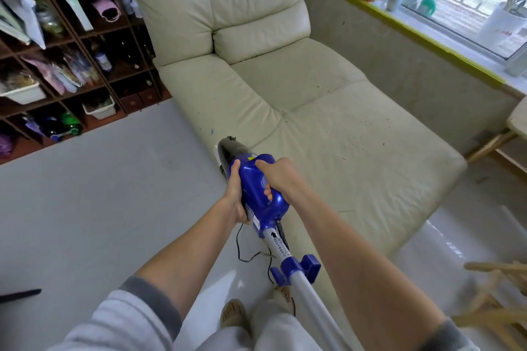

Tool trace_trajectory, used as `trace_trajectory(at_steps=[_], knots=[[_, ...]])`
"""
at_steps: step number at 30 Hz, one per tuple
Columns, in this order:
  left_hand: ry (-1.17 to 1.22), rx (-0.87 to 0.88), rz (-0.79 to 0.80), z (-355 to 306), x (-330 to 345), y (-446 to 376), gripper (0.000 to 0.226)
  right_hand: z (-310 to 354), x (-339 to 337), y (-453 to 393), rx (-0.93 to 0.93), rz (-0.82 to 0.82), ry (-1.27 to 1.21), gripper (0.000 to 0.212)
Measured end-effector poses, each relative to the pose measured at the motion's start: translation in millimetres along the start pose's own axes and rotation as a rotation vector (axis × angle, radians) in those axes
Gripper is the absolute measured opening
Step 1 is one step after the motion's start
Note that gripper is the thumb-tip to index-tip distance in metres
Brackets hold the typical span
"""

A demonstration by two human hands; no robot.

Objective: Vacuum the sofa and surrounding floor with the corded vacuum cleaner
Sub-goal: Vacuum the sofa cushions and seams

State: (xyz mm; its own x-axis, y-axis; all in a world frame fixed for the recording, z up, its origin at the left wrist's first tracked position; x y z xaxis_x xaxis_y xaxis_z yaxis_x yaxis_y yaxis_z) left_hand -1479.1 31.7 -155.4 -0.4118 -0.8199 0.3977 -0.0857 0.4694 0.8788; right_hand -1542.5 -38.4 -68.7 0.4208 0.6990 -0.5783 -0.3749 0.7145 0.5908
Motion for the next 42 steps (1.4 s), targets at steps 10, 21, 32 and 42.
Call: trace_trajectory(at_steps=[10, 21, 32, 42], knots=[[-0.013, -0.013, 0.021, 6, -20, -2, 0.079, 1, 17, 11, 0.049, -0.009, 0.017, 0.041], [-0.053, 0.007, 0.036, 9, 20, -11, 0.080, -17, -20, 1, 0.014, -0.074, -0.023, 0.046], [-0.085, 0.022, 0.015, 40, 115, -31, 0.076, -69, -104, -29, 0.021, -0.081, -0.053, 0.044], [-0.142, 0.051, -0.004, 46, 188, -62, 0.076, -105, -165, -74, 0.049, -0.075, -0.119, 0.044]])
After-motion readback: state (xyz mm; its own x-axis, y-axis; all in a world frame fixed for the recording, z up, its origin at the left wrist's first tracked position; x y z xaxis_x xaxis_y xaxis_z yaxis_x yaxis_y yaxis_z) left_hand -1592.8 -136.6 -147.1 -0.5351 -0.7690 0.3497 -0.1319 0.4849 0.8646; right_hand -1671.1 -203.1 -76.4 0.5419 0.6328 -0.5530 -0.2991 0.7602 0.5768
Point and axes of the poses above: each hand's wrist, its own y-axis away from the middle knuckle, its own x-axis out of the palm, z = x × y, the point moved 4 cm from there along -y, towards the middle knuckle, and after that the axes turned 8 degrees about y, right-handed, at the moved point
